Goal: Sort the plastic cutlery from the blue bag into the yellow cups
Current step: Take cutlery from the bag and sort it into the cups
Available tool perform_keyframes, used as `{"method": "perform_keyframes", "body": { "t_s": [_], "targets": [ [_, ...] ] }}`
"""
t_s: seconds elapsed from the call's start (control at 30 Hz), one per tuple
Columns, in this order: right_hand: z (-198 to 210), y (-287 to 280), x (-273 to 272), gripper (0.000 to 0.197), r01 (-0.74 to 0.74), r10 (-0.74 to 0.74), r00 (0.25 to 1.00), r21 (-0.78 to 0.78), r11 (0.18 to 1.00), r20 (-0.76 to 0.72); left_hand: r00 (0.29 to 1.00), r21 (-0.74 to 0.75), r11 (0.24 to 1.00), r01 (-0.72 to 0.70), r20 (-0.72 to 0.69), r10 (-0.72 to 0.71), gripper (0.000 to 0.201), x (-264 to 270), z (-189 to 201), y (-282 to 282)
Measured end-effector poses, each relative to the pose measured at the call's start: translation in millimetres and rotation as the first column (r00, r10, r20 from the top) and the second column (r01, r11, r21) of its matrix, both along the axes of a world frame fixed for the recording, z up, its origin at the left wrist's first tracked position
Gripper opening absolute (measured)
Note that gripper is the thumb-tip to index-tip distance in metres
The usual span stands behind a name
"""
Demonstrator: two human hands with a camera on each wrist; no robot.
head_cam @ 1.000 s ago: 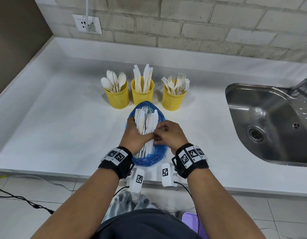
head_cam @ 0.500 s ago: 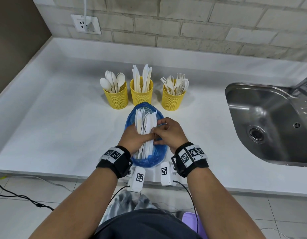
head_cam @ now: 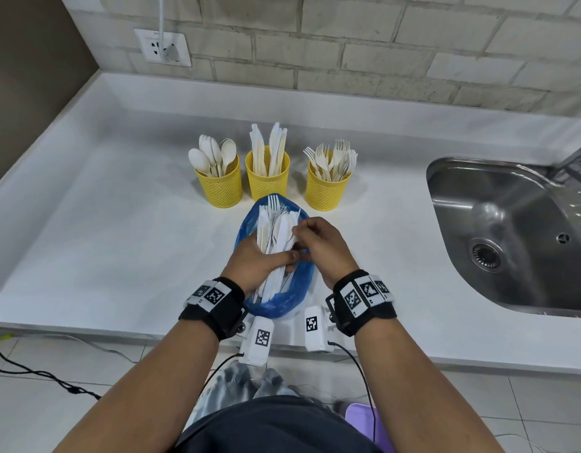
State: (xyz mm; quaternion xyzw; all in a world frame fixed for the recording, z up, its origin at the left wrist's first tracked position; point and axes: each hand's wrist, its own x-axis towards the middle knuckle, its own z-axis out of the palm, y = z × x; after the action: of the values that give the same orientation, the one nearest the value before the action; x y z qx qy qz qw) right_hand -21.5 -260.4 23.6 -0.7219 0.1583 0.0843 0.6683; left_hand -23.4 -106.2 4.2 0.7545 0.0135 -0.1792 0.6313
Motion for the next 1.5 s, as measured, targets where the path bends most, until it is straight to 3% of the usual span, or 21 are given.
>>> {"method": "perform_keyframes", "body": {
  "t_s": [0.17,0.3,0.57,0.7,0.93,1.13,1.3,1.4,1.5],
  "targets": [
    [16,3,5,0.044,0.017,-0.024,0.999,0.155,0.988,0.046,1.000,0.006,1.000,-0.029,-0.005,0.029,0.043,-1,5,-3],
    [27,5,11,0.046,-0.001,-0.018,0.992,0.150,0.989,0.123,1.000,0.010,1.000,-0.023,0.003,0.023,0.041,-4,9,-7],
    [38,5,15,0.027,-0.071,0.071,0.942,-0.012,0.997,0.329,0.993,0.051,0.999,0.016,0.116,-0.022,0.041,-6,14,-13],
    [37,5,16,0.017,0.005,0.024,0.924,-0.074,0.997,0.383,0.986,0.130,0.991,0.023,0.163,-0.045,0.039,-8,17,-14],
    [42,7,13,0.032,0.084,-0.037,0.892,-0.085,0.993,0.451,0.985,0.123,0.992,0.042,0.163,-0.062,0.028,-7,34,-14],
    [49,10,9,0.024,0.128,0.071,0.826,-0.309,0.943,0.560,0.980,0.126,0.991,0.049,0.187,-0.072,0.024,-7,49,-17],
    [46,11,10,0.036,0.153,0.184,0.782,-0.468,0.870,0.596,0.979,0.106,0.993,0.053,0.190,-0.072,0.027,-8,54,-19],
    [51,8,6,0.036,0.132,0.201,0.783,-0.472,0.872,0.589,0.981,0.086,0.996,0.038,0.187,-0.054,0.022,-9,54,-19],
    [53,4,-2,0.046,0.115,0.099,0.837,-0.349,0.930,0.538,0.981,-0.034,0.999,-0.004,0.192,0.010,0.023,-8,57,-18]
  ]
}}
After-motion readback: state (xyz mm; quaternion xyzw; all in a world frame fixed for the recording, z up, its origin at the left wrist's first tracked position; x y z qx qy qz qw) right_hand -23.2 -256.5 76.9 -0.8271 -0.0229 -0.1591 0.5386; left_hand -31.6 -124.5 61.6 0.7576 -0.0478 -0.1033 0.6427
